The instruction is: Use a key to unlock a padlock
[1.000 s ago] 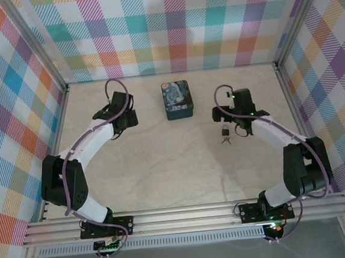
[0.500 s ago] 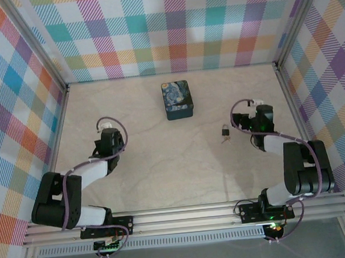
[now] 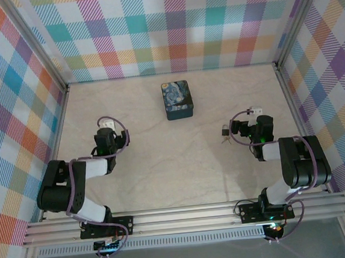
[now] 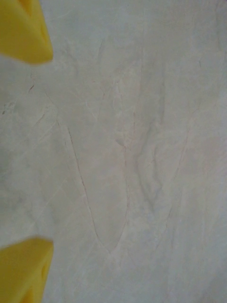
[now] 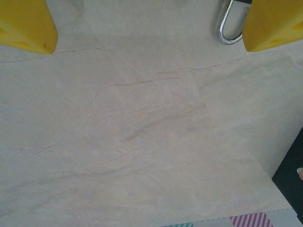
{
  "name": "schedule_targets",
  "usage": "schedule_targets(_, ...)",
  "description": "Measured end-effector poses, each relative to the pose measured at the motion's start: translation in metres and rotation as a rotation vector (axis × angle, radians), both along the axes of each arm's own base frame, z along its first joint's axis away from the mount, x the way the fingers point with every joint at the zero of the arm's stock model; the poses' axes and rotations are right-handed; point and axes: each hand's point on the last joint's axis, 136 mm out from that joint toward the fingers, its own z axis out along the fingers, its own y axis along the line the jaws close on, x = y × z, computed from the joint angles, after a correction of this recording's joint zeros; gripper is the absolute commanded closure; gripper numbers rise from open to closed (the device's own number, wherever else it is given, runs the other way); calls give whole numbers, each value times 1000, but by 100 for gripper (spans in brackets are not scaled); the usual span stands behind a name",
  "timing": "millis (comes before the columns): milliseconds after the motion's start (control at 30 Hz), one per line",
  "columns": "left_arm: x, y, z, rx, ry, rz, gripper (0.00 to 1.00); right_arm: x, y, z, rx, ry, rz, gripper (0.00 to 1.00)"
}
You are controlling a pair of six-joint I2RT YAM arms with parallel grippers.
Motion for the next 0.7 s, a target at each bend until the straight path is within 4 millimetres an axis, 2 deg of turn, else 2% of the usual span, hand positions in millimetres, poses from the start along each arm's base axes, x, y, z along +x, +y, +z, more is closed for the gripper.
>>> schedule_targets(167,-2,3,-4,-6,-36,7,0,2,-1,3,-24,-16,-26,0)
schedule_targets(367,2,2,4,-15,-75,2,0,4,-8,6,-41,-30,-69,0)
schedule_targets(700,3,2,4,-34,-76,-13,0,4,-10,6,-48,-30,-82,0)
